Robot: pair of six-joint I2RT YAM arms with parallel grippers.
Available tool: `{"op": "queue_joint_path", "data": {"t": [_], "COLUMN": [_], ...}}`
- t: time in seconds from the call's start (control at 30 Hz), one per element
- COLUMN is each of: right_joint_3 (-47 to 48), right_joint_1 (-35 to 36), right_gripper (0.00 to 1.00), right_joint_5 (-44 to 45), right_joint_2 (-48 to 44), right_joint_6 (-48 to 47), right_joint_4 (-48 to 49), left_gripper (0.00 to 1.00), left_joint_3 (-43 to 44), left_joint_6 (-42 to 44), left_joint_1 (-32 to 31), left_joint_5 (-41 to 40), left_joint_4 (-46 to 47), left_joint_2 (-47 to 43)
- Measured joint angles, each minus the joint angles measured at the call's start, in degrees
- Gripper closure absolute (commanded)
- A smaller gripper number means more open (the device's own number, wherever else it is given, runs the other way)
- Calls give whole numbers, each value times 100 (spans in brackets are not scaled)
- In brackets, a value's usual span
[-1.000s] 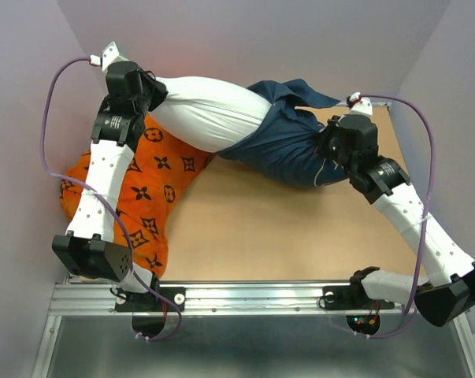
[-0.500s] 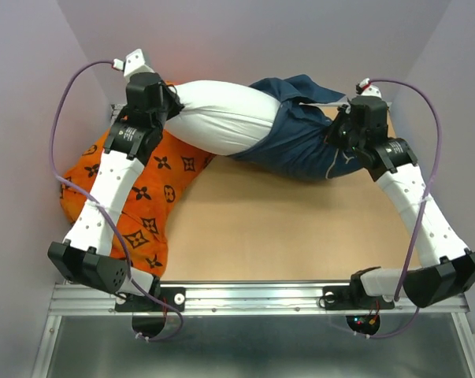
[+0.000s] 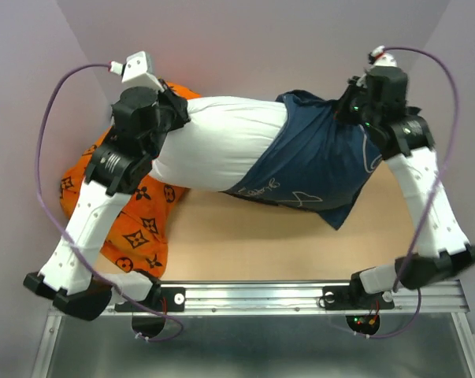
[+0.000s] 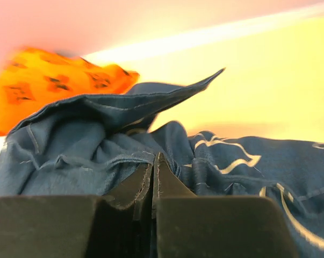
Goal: Remove the pillowcase from the pillow
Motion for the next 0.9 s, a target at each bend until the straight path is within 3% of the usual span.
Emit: {"op": "queue_joint_path", "data": {"t": [0.13,0.23,0.27,0.3,0.33,0.37,0.4,0.47,0.63,0.77,0.9], "right_joint_3": [22,44,81,144,173,186,186,186,186,186,186], "right_joint_1": [-7,-31,-42,-59,-66,-79,-92,-111,-118,-118,-92], "right_gripper": [99,99,95,77,72,66,55,47,22,14,11], "right_joint_5": [11,142,155,157,160,157,155,136,170,229,199], "right_joint_2": [1589,3034,3353,3722,3836,3963,3963,3838,3215,2664,2216], "right_joint_6": [-24,-7,2,37,42,39,52,42,-15,-46,-120], "right_joint_4": [551,1045,1180,1353,1421,1469,1447,1440,1421,1432,1438], "left_gripper": [98,81,70,60,54,31,5,2,2,2,2], "left_joint_3": [732,1386,1513,1661,1731,1738,1738,1519,581,133,-1145], "left_joint_6": [146,205,219,251,273,315,426,551,656,428,-332], "left_joint_1": [291,706,772,879,946,981,990,975,780,684,638], "left_joint_5": [20,216,245,264,282,317,343,514,693,212,-393], "left_joint_4": [31,46,81,114,184,280,302,682,1141,1405,1613], "left_joint_2": [1130,2588,2953,3436,3812,4028,4120,3998,2293,754,-446]}}
